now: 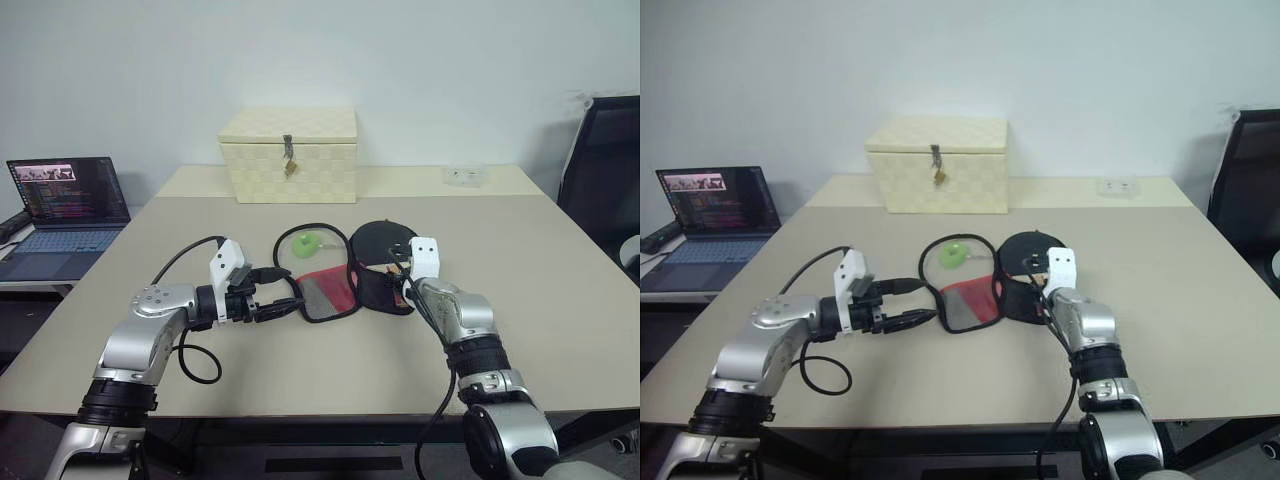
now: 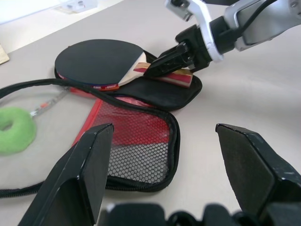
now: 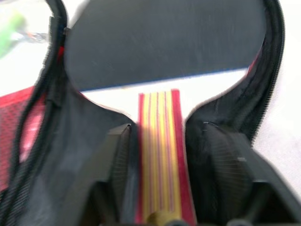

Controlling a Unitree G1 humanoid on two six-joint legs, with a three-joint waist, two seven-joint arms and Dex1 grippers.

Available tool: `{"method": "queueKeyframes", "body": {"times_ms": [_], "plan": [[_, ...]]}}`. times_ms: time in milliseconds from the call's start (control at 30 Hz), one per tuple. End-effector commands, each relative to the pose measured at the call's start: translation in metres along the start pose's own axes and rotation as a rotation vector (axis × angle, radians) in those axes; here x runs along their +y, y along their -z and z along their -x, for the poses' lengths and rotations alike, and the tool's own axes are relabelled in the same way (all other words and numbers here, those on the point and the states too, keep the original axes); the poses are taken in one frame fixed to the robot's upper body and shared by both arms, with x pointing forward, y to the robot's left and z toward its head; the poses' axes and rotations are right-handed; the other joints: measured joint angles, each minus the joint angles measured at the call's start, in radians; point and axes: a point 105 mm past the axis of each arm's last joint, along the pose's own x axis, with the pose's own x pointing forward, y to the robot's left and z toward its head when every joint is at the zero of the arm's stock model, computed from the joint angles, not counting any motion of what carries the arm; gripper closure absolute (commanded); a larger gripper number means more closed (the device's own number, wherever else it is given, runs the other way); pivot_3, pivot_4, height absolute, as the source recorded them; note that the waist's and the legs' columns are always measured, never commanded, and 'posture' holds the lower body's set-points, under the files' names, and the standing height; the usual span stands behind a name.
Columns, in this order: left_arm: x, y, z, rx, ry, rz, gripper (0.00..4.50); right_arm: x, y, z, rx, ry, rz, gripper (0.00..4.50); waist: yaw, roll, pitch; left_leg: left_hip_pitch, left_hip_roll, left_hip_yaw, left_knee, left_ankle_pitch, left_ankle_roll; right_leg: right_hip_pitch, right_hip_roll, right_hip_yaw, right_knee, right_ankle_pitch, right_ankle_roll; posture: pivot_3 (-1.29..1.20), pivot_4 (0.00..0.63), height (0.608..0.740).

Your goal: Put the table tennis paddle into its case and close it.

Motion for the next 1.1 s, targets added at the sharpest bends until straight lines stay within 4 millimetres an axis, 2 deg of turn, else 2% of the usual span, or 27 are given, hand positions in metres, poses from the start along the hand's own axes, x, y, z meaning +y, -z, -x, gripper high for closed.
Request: {"method": "queueKeyframes", "body": {"times_ms": [33,133,267,367,433,633,667,767,867,1100], "plan": [[0.004,-0.008,0.007,-0.010,-0.032,-0.026,0.70,0.010,-0.015,0.017,-0.070,-0.030,0.061,0.56,0.000,0.000,0.000,0.000,0.000,0.000,0.000,0.000,0.000,0.000,0.000,0.000,0.000,0.000,0.000,0.00,0.150,0.740],[0.010,0.000,0.009,0.010,-0.069,-0.005,0.70,0.024,-0.027,0.038,-0.136,-0.135,0.146,0.56,0.000,0.000,0.000,0.000,0.000,0.000,0.000,0.000,0.000,0.000,0.000,0.000,0.000,0.000,0.000,0.00,0.150,0.740],[0.027,0.017,0.018,0.076,-0.161,0.013,0.70,0.041,-0.041,0.077,-0.183,-0.386,0.257,0.56,0.000,0.000,0.000,0.000,0.000,-0.001,0.000,0.000,0.000,0.000,0.000,-0.001,0.000,0.000,0.000,0.00,0.150,0.740],[0.051,0.040,0.027,0.156,-0.275,0.015,1.30,0.047,-0.048,0.118,-0.192,-0.630,0.400,0.51,0.004,0.000,0.000,0.000,0.000,-0.001,0.000,0.000,0.000,0.001,0.000,-0.001,-0.001,0.000,0.000,0.00,0.150,0.740],[0.057,0.046,0.029,0.173,-0.297,0.018,2.01,0.046,-0.049,0.130,-0.185,-0.686,0.453,0.51,0.008,-0.001,0.000,0.000,-0.001,-0.002,0.001,0.000,0.000,0.001,0.000,-0.002,-0.001,0.000,0.000,0.00,0.150,0.740],[0.076,0.062,0.019,0.232,-0.362,0.025,4.20,0.039,-0.056,0.142,-0.183,-0.725,0.508,0.51,0.015,-0.002,-0.001,0.000,-0.001,-0.002,0.001,0.000,0.001,0.002,0.000,-0.003,-0.001,0.000,0.000,0.00,0.150,0.740],[0.079,0.063,0.015,0.234,-0.374,0.023,4.44,0.038,-0.056,0.141,-0.182,-0.718,0.509,0.51,0.015,-0.002,-0.001,0.000,-0.001,-0.002,0.002,0.000,0.001,0.002,0.000,-0.002,-0.001,0.000,0.000,0.00,0.150,0.740],[0.086,0.065,0.003,0.239,-0.402,0.023,4.44,0.035,-0.056,0.139,-0.179,-0.703,0.508,0.51,0.019,-0.002,-0.001,0.000,-0.001,-0.002,0.002,0.000,0.001,0.002,0.000,-0.003,-0.001,0.000,0.000,0.00,0.150,0.740],[0.084,0.068,-0.019,0.231,-0.377,0.048,4.44,0.034,-0.054,0.139,-0.173,-0.695,0.510,0.51,0.020,-0.002,-0.001,-0.001,-0.002,-0.002,0.002,0.000,0.001,0.002,0.000,-0.003,-0.001,0.000,0.000,0.00,0.150,0.740],[0.077,0.069,-0.048,0.205,-0.348,0.077,4.44,0.029,-0.050,0.138,-0.165,-0.666,0.503,0.51,0.018,-0.003,-0.001,-0.001,-0.002,-0.002,0.002,0.000,0.001,0.002,0.000,-0.003,-0.001,0.000,0.001,0.00,0.150,0.740]]}}
